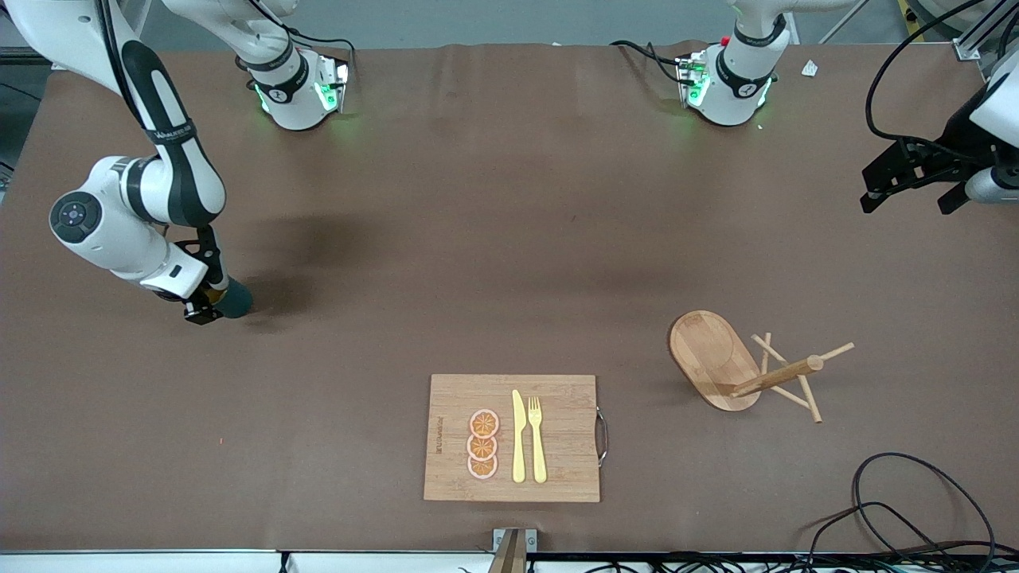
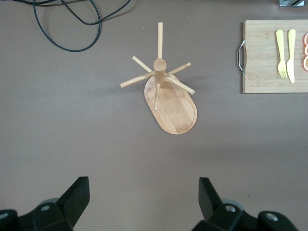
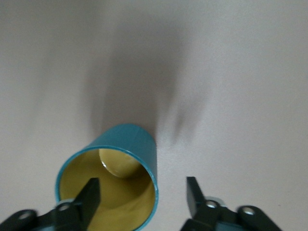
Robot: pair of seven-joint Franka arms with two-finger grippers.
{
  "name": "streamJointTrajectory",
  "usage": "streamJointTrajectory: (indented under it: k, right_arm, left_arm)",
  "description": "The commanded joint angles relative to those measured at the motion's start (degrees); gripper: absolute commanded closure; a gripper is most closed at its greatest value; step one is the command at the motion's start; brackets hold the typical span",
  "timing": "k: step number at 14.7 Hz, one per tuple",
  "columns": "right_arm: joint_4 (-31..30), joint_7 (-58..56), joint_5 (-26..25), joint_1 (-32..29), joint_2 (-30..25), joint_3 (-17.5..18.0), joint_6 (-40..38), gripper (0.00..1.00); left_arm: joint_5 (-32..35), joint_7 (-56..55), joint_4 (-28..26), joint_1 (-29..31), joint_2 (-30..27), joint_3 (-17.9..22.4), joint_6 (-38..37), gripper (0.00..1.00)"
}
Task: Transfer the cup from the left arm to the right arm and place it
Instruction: 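Lower the mug onto the table and open the right gripper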
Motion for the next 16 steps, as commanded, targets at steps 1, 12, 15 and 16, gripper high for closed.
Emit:
streamJointTrajectory:
  k: [1,12,15,16]
  right_arm:
    - [3.1,5.4,-0.5,-0.5,-1.7,0.7,-7.0,0.0]
    - [14.1,53.9,-0.6,3.1,-5.4,1.0,-25.5,0.0]
    - [20.1,63.8,-0.6,3.0,-5.7,0.9,-31.8,0.0]
    - [21.8,67.7,-0.6,3.0,-5.7,0.9,-34.2,0.0]
  left_arm:
    - [-0.1,0.8,-0.1,0.0,-0.1,0.0,0.9,0.0]
    - [-0.2,0.8,-0.2,0.0,0.0,0.0,1.4,0.0]
    - [-0.3,0.8,-0.2,0.0,0.1,0.0,1.6,0.0]
    - [-0.3,0.8,-0.2,0.0,0.1,0.0,1.7,0.0]
